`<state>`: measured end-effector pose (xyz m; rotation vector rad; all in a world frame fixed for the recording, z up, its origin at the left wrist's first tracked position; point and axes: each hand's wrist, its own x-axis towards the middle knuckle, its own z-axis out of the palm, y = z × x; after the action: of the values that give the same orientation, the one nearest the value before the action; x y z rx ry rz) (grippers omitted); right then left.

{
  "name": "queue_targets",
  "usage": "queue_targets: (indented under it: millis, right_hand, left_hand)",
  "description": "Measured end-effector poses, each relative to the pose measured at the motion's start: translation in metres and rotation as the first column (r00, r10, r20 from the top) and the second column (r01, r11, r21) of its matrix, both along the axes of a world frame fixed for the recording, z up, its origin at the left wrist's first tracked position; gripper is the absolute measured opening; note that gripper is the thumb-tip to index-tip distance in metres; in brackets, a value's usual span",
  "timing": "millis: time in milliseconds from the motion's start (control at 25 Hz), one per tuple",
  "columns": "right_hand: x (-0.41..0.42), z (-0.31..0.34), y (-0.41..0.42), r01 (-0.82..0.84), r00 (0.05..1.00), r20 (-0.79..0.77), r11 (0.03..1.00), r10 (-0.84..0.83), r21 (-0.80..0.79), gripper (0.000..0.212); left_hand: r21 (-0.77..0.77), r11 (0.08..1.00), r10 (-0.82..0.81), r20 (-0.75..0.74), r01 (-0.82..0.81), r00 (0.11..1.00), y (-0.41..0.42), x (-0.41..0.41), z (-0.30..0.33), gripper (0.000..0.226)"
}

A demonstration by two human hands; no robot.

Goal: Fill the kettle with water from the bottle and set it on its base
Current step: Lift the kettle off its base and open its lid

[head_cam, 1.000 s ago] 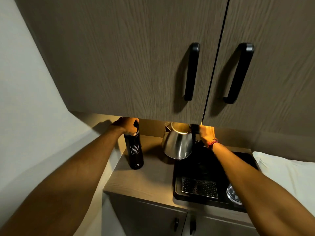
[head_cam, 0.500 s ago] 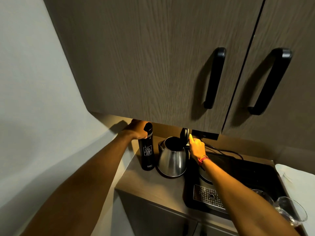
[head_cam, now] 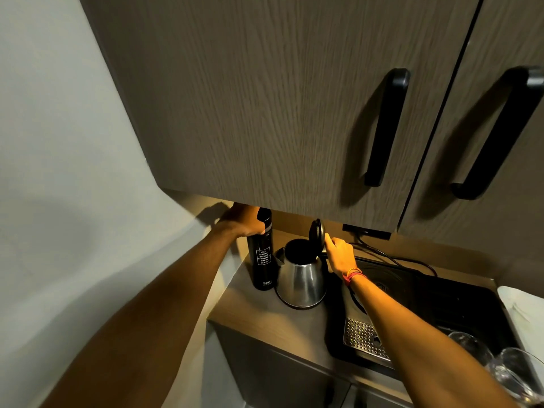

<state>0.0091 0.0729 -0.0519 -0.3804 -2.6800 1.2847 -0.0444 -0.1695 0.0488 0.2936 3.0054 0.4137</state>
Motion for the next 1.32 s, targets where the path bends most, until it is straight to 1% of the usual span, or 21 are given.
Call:
queue_targets:
  millis: [40,120,160,240,320,360,440,480,520,560,600,680,720,760,880,920,1000,1120,1200,1240,1320]
  right_hand:
    - [-0.002,-0.002,0.001,-0.003,1.0,0.005,1.0,0.003,-0.002,0.05]
    - [-0.003,-0.003,0.002,-0.018,0.999,0.036,1.0,0.018,-0.011,0.048]
    - [-0.004,-0.001,0.002,-0.037,0.997,0.061,0.999,0.037,-0.002,0.044]
    - [-0.004,0.001,0.005,-0.051,0.993,0.103,0.999,0.052,-0.019,0.034]
    - [-0.002,0.002,0.006,-0.089,0.987,0.135,0.996,0.084,0.031,0.039]
    - [-0.002,0.001,0.007,-0.095,0.984,0.153,0.995,0.088,0.04,0.041]
    - [-0.004,-0.002,0.007,-0.093,0.979,0.182,0.995,0.087,0.027,0.039]
    - [-0.003,0.0,0.007,-0.103,0.978,0.186,0.994,0.098,0.019,0.042]
    - [-0.003,0.001,0.009,-0.122,0.974,0.193,0.993,0.118,0.009,0.044]
    - [-0.003,0.002,0.01,-0.161,0.969,0.196,0.986,0.15,0.041,0.045]
    - [-0.003,0.001,0.011,-0.21,0.966,0.175,0.972,0.19,0.109,0.045]
    - [-0.002,0.001,0.011,-0.265,0.959,0.165,0.941,0.233,0.211,0.043]
    - [-0.001,0.0,0.012,-0.287,0.953,0.176,0.922,0.248,0.258,0.043]
    - [-0.001,-0.001,0.013,-0.3,0.95,0.172,0.912,0.259,0.281,0.044]
    - [-0.001,-0.001,0.012,-0.324,0.944,0.168,0.898,0.285,0.297,0.043]
    - [-0.001,-0.002,0.011,-0.337,0.94,0.167,0.889,0.298,0.311,0.044]
    - [-0.002,-0.002,0.01,-0.352,0.935,0.163,0.868,0.314,0.349,0.046]
    - [0.0,-0.001,0.007,-0.354,0.935,0.166,0.861,0.313,0.366,0.046]
    - [0.0,0.0,0.007,-0.344,0.939,0.163,0.862,0.304,0.373,0.045]
    - [0.0,-0.001,0.007,-0.344,0.939,0.161,0.862,0.305,0.372,0.044]
    - [0.001,0.0,0.007,-0.343,0.939,0.158,0.861,0.305,0.376,0.042]
  left_hand:
    - [-0.001,1.0,0.014,-0.036,-0.014,0.999,0.0,0.001,-0.001,0.07]
    - [0.002,0.999,0.041,-0.117,-0.041,0.992,0.0,0.003,-0.001,0.088]
    - [0.01,0.999,0.038,-0.117,-0.037,0.992,-0.002,0.002,0.0,0.093]
    - [0.008,1.0,-0.028,-0.043,0.029,0.999,-0.003,-0.001,0.001,0.085]
    - [-0.023,0.998,-0.052,-0.022,0.052,0.998,-0.001,0.0,0.0,0.07]
    - [-0.023,0.999,-0.049,-0.072,0.047,0.996,0.001,0.001,0.0,0.07]
    - [0.071,0.997,-0.019,-0.15,0.03,0.989,0.004,0.003,0.0,0.076]
    - [0.118,0.993,-0.013,-0.122,0.028,0.992,0.004,0.002,0.001,0.078]
    - [0.121,0.992,-0.041,-0.057,0.048,0.998,0.002,0.0,0.002,0.077]
    - [0.085,0.994,-0.066,0.014,0.064,0.998,0.0,-0.001,0.003,0.074]
    - [0.041,0.997,-0.072,0.035,0.071,0.997,-0.001,-0.002,0.003,0.073]
    - [0.006,0.999,-0.039,-0.07,0.039,0.997,-0.002,0.0,0.003,0.079]
    - [0.038,0.999,-0.008,-0.122,0.013,0.992,0.0,0.002,0.004,0.083]
    - [0.06,0.998,0.005,-0.122,0.002,0.992,0.001,0.004,0.004,0.085]
    - [-0.016,0.997,-0.073,0.009,0.074,0.997,-0.001,0.001,0.004,0.076]
    - [-0.022,0.997,-0.075,0.006,0.075,0.997,-0.003,0.001,0.002,0.072]
    - [0.041,0.998,-0.048,-0.066,0.05,0.997,-0.005,0.0,-0.001,0.069]
    - [0.256,0.967,0.074,-0.222,-0.015,0.972,-0.001,0.0,-0.004,0.059]
    - [0.307,0.952,0.08,-0.293,0.014,0.953,-0.005,-0.001,-0.002,0.06]
    - [0.255,0.965,0.021,-0.309,0.062,0.951,-0.011,0.002,-0.003,0.066]
    - [0.014,0.98,-0.185,-0.324,0.201,0.928,-0.027,0.013,-0.01,0.079]
